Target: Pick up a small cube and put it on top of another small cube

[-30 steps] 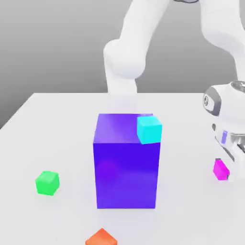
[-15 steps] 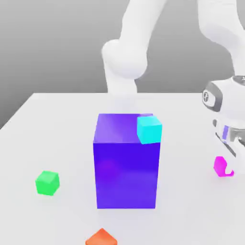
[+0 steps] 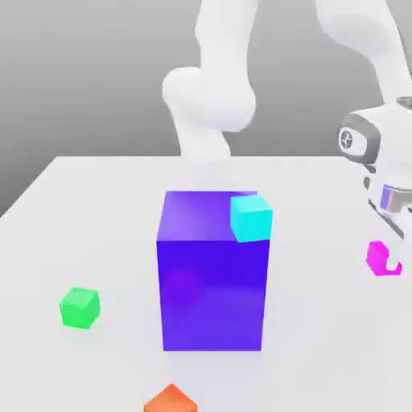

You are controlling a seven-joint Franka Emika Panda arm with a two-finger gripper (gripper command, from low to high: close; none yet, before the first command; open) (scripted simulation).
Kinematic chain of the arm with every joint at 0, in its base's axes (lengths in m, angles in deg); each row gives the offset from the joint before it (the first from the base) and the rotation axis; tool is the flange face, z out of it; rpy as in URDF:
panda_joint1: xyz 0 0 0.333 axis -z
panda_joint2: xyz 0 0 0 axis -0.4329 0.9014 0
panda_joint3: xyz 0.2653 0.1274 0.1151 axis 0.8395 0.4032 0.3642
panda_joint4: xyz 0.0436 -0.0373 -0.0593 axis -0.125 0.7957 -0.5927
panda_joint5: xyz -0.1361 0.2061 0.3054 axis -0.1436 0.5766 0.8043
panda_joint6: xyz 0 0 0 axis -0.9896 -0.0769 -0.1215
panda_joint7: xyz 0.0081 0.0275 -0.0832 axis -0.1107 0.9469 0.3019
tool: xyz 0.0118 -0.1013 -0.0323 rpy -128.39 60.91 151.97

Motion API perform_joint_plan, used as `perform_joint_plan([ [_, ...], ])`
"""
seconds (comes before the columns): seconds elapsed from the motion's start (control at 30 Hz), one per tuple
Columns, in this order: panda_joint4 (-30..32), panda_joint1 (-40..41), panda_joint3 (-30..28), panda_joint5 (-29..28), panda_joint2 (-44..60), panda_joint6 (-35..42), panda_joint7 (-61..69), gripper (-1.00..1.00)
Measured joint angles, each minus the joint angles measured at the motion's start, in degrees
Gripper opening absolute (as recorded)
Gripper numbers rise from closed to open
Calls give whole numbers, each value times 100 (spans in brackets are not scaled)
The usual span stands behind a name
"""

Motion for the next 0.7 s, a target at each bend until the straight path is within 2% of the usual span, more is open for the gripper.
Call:
perform_joint_plan([
  [0.3,62,-936,-1965,-699,93,-134,712,-100],
  [0.7,42,-2174,-4442,-557,-307,-33,2458,-100],
])
